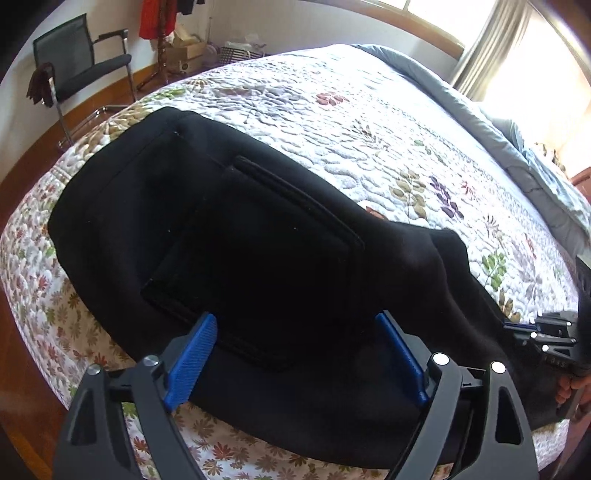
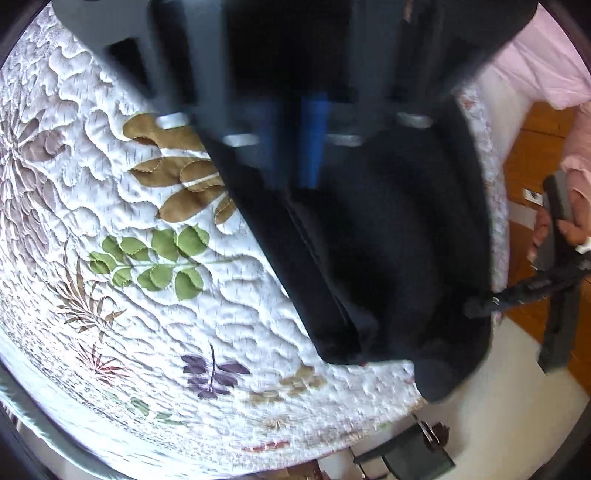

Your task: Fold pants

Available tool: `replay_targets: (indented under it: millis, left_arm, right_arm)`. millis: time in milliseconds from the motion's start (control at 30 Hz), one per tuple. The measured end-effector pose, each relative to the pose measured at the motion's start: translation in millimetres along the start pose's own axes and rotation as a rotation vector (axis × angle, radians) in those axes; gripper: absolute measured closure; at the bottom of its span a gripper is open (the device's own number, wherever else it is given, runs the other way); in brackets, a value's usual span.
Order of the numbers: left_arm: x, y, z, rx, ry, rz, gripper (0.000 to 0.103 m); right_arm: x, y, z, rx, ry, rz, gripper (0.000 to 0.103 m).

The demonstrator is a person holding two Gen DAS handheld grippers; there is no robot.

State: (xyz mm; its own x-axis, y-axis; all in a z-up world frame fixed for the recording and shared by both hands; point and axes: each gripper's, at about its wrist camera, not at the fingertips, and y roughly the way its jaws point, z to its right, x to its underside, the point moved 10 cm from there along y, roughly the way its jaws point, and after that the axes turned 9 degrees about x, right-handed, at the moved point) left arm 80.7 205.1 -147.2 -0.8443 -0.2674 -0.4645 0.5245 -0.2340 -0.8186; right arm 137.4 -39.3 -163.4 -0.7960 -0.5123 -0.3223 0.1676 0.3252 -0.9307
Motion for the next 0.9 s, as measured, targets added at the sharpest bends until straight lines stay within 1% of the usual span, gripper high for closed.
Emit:
replay_targets:
  millis: [33, 100, 167, 200, 233, 267, 333, 400, 433, 467, 500, 533, 633, 733, 800, 867, 900]
  left_arm:
    - [-2, -2, -2, -0.007, -0.013, 0.013, 0.016]
    - [-6, -9, -6, -0.047, -0.011, 0.054, 0.016]
    - [-9, -13, -11, -0.086, -0.001, 0.087, 0.016]
    - [-9, -13, -15, -0.105, 0.000, 0.091, 0.016]
    - [-8, -8, -19, -0.118, 0.000, 0.076, 0.015]
    - [-5, -3, -22, -0.121, 0.002, 0.057, 0.015]
    - [-2, 3, -25, -0.123, 0.021, 0.049, 0.015]
    - [-2, -1, -23, -0.129, 0.036, 0.048, 0.015]
    - [-3, -3, -22, -0.124, 0.031, 0.051, 0.015]
    - [-5, -7, -22, -0.116, 0.021, 0.057, 0.015]
    - [-6, -10, -23, -0.115, 0.015, 0.064, 0.015]
    - [-8, -14, -25, -0.126, 0.015, 0.073, 0.015]
    - [-11, -17, -35, -0.173, 0.024, 0.079, 0.015]
    - [-13, -17, -47, -0.189, 0.012, 0.075, 0.015]
    - [-13, -16, -52, -0.205, 0.016, 0.070, 0.015]
    - [-12, -13, -57, -0.208, 0.019, 0.060, 0.015]
    - [-11, -11, -59, -0.198, 0.012, 0.056, 0.014]
  right_arm:
    - [-2, -4, 1, 0.007, 0.004, 0.016, 0.100]
    - [-9, -14, 5, 0.042, 0.003, 0.058, 0.100]
    - [-16, -20, 14, 0.041, 0.058, 0.093, 0.100]
    - [-17, -16, 18, 0.032, 0.079, 0.086, 0.100]
    - [-14, -9, 20, 0.035, 0.079, 0.061, 0.100]
    - [-8, 4, 19, 0.047, 0.070, 0.024, 0.100]
    - [-6, 12, 18, 0.059, 0.056, 0.009, 0.098]
    - [-11, 7, 20, 0.048, 0.082, 0.011, 0.091]
    - [-16, 0, 19, 0.050, 0.081, 0.031, 0.091]
    - [-21, -5, 18, 0.054, 0.073, 0.051, 0.083]
    - [-27, -9, 12, 0.047, 0.059, 0.074, 0.073]
    - [-33, -12, 5, 0.033, 0.045, 0.087, 0.071]
    - [-53, -5, -18, 0.018, -0.014, 0.095, 0.071]
    - [-72, 11, -33, 0.013, -0.040, 0.083, 0.071]
    - [-83, 22, -42, 0.011, -0.051, 0.070, 0.066]
    - [-91, 30, -46, 0.014, -0.067, 0.059, 0.066]
    - [-94, 34, -49, 0.004, -0.077, 0.052, 0.077]
